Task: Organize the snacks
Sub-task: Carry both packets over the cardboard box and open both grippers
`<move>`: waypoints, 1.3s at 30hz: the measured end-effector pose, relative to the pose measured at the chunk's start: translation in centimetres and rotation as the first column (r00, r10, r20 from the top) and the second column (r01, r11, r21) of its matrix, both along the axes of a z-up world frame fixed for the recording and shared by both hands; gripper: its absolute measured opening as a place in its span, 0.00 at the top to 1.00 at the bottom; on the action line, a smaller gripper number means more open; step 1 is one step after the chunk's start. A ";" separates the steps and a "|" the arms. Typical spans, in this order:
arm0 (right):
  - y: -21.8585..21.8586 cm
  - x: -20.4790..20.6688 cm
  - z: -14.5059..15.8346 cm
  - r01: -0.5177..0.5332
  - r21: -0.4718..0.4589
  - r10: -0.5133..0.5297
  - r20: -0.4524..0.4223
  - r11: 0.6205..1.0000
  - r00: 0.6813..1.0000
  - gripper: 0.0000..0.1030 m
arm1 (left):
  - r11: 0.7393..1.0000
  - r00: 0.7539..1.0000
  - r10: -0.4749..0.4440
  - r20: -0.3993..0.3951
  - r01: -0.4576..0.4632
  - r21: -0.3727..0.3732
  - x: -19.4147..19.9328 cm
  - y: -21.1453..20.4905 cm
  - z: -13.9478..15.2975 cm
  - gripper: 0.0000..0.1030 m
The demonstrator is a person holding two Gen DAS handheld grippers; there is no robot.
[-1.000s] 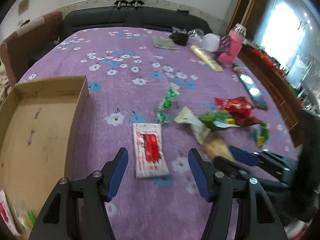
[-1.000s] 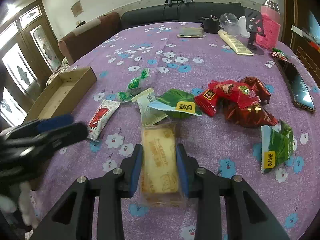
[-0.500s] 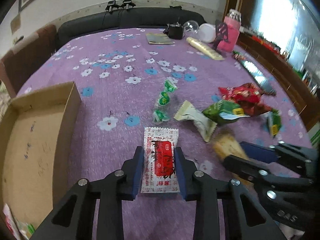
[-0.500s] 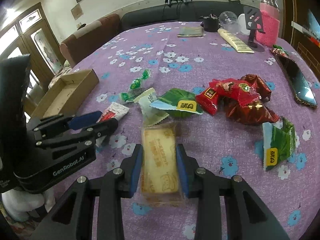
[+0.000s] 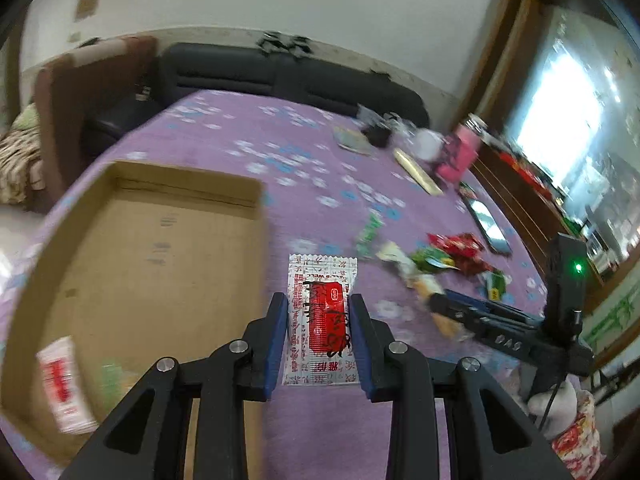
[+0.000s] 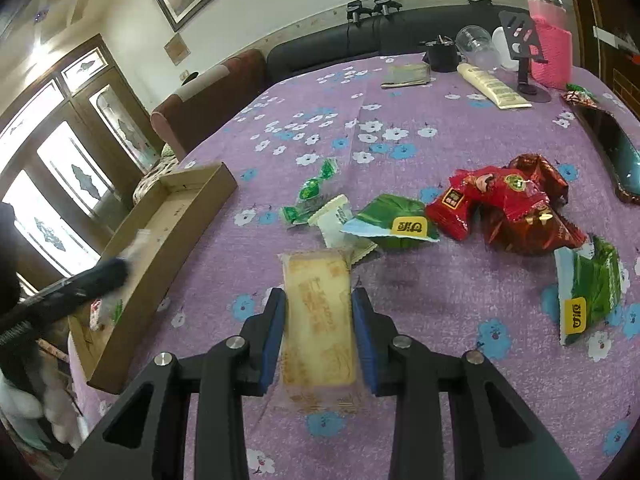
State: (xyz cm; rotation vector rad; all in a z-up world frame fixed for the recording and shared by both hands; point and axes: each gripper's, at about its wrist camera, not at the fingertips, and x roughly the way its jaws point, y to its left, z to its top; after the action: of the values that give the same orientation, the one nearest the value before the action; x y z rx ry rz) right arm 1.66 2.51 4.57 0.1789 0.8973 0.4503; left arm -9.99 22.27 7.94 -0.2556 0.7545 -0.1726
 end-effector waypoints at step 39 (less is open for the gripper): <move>26.0 1.8 0.6 -0.284 -0.033 0.276 -0.163 0.958 0.947 0.66 | 0.969 0.969 0.229 -0.099 -0.236 -0.068 0.7 16.5 -3.1 0.61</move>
State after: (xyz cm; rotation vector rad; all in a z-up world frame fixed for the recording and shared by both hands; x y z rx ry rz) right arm 3.42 28.51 5.16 0.0341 1.0948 0.6818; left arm -9.33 38.75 4.88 -0.4271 0.8016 0.0319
